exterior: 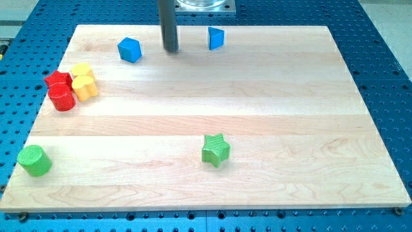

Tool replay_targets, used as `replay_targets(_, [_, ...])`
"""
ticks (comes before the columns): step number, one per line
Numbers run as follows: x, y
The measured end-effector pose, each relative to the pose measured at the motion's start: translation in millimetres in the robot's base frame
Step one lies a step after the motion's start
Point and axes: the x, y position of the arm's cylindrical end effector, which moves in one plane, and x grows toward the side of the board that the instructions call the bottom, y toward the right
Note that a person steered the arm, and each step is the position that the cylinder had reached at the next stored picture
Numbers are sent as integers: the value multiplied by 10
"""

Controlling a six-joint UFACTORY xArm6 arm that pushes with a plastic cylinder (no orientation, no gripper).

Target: Move the blue cube to the top right side of the green circle

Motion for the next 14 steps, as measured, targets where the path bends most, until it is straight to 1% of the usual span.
replay_targets(1, [-348, -389])
replay_targets(2, [221, -716])
replay_targets(3, [393, -816])
replay_targets(4, [920, -825])
replay_targets(5, [601, -710])
replay_targets(6, [630, -1106])
replay_targets(7, [1340, -1117])
replay_targets(8, [2095, -897])
replay_targets(9, [2409, -772])
replay_targets(10, [2537, -508])
replay_targets(11, [2540, -966])
replay_targets(12, [2540, -1278])
replay_targets(13, [2540, -1281])
replay_targets(14, [2565, -1549])
